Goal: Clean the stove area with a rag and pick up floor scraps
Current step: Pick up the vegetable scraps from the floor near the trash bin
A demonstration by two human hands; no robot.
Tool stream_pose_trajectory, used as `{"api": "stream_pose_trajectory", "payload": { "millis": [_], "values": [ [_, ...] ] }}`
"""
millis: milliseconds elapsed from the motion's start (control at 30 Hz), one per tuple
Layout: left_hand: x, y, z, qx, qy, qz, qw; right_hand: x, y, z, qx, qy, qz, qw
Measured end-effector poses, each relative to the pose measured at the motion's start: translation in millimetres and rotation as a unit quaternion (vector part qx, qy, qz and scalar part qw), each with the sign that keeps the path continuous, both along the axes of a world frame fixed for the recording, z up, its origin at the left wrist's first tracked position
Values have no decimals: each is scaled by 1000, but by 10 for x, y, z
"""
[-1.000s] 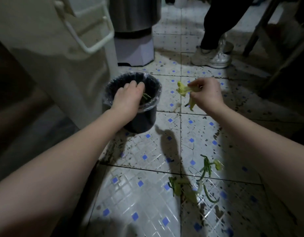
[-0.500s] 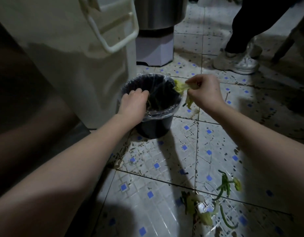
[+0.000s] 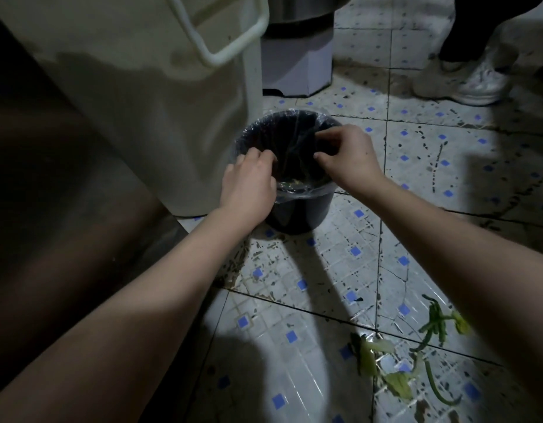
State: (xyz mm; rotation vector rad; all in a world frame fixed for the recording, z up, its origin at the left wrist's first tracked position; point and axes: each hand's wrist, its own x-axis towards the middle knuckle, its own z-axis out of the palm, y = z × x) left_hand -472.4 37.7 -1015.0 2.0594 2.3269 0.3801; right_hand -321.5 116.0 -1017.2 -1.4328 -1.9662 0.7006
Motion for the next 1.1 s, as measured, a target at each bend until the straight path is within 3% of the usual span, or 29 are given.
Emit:
{"api": "stream_pose_trajectory", "payload": {
  "millis": [167,400,733,1100],
  "values": [
    [188,-43,71,3,4,-27,1000,280,-140,39,45,-42,-21,998],
    [653,-57,108,14,15,-81,996,1019,-411,2,28,-94,-52,994],
    [1288,-31,-106,-11,28,-172,985,1976,-775,-272,-39,-141,-119,982],
    [1656,-247,-782,-90,60,-234,966,2417,-1087,-856,-121,-159,-127,972]
  ]
}}
